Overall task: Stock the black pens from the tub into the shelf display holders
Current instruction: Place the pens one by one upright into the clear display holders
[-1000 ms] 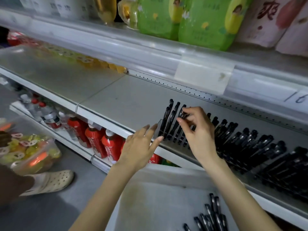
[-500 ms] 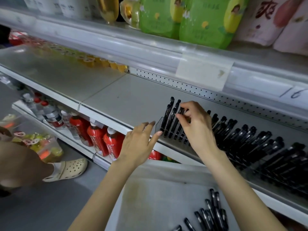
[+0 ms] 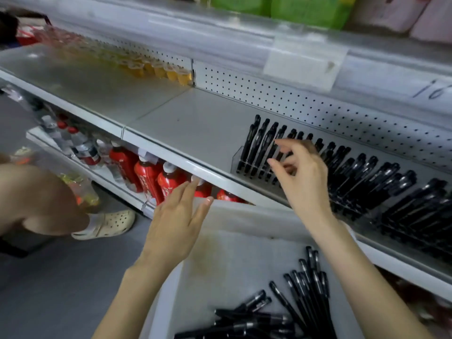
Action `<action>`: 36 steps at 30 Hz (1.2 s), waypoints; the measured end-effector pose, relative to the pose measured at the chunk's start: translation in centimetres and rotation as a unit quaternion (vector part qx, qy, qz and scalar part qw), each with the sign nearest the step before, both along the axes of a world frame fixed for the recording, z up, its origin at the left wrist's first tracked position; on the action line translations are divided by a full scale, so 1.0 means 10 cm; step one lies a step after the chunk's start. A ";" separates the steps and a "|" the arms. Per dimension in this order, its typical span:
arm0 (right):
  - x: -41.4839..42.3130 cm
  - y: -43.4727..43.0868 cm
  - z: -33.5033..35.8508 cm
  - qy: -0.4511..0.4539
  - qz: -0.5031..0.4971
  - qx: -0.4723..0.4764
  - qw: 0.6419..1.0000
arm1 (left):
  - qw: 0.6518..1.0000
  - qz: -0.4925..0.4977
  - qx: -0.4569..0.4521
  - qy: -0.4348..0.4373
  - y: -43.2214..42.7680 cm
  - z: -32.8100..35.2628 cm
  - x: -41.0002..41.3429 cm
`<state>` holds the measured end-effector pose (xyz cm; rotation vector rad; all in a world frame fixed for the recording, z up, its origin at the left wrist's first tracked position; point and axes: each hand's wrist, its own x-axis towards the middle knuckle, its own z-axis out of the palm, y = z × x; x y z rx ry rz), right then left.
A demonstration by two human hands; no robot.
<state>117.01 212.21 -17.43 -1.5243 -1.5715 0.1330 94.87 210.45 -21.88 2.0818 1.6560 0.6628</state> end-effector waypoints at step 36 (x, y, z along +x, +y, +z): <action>0.15 -1.25 -0.98 -0.056 0.027 -0.368 0.928 | 0.984 0.090 -0.092 -0.127 -0.25 -0.11 0.06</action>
